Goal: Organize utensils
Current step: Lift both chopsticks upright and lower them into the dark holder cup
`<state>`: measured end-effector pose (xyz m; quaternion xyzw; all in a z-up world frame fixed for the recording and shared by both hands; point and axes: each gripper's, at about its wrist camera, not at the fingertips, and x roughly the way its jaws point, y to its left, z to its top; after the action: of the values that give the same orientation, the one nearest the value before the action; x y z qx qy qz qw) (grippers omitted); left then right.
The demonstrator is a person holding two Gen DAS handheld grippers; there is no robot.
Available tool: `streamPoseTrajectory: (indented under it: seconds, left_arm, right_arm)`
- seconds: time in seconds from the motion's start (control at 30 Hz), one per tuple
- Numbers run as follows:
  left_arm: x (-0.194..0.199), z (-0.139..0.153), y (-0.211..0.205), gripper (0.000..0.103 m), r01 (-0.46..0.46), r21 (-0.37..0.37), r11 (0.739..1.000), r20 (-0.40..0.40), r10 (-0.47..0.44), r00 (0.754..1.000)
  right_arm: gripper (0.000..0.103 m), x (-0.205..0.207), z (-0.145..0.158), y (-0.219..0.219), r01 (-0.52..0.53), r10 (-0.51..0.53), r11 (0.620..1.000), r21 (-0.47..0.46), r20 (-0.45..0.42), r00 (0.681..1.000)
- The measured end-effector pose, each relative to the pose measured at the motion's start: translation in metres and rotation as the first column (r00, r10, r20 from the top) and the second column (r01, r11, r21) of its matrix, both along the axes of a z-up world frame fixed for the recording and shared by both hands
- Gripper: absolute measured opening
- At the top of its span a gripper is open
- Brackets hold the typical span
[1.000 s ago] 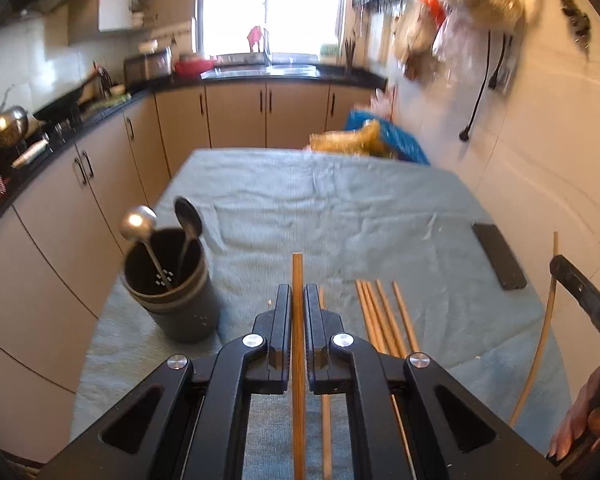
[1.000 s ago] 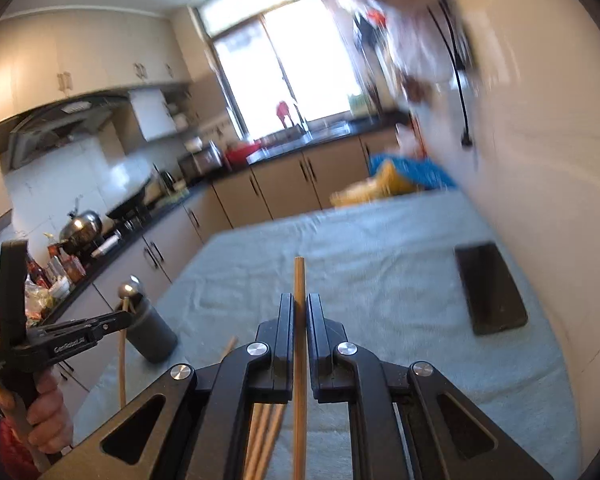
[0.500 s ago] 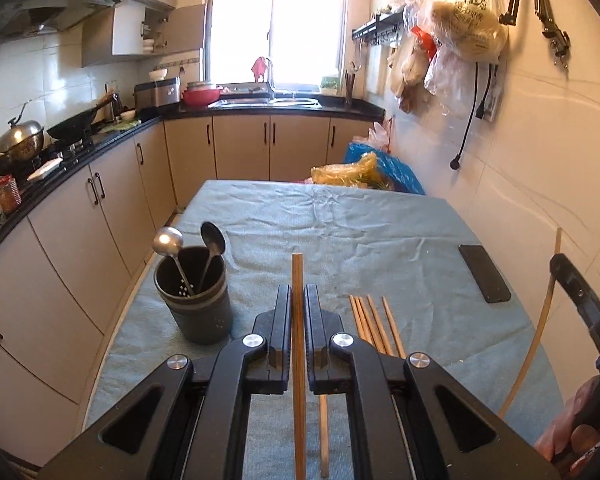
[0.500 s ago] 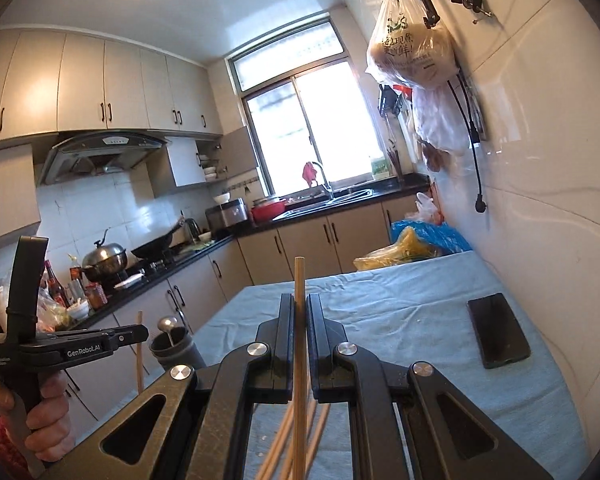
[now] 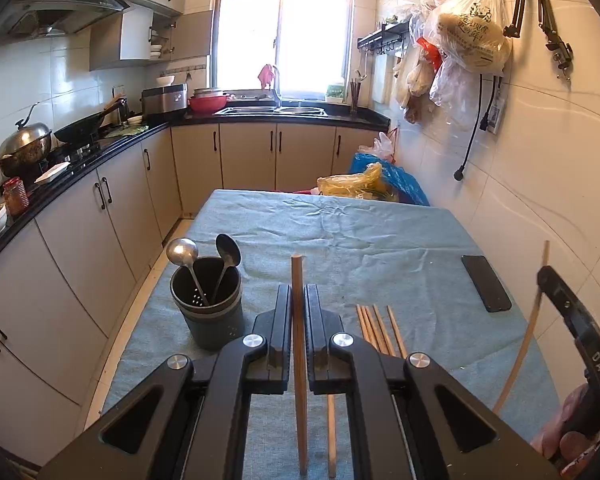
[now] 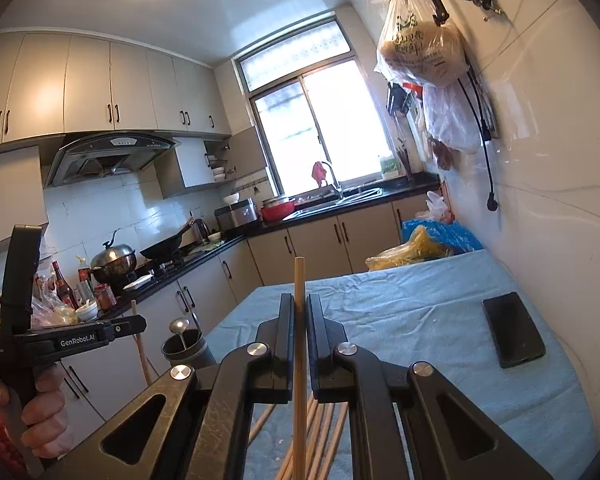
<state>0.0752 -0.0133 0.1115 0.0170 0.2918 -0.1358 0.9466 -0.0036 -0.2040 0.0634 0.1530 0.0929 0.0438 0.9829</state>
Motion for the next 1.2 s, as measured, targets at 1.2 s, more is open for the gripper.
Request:
streamPoseTrajectory:
  seconds: [1.2]
  left_arm:
    - [0.026,0.120,0.069,0.005,-0.051,-0.049,0.997,0.118,0.056,0.991]
  right_arm:
    - [0.006,0.150,0.063,0.097,-0.213,0.213,0.977,-0.017,0.032,0.976]
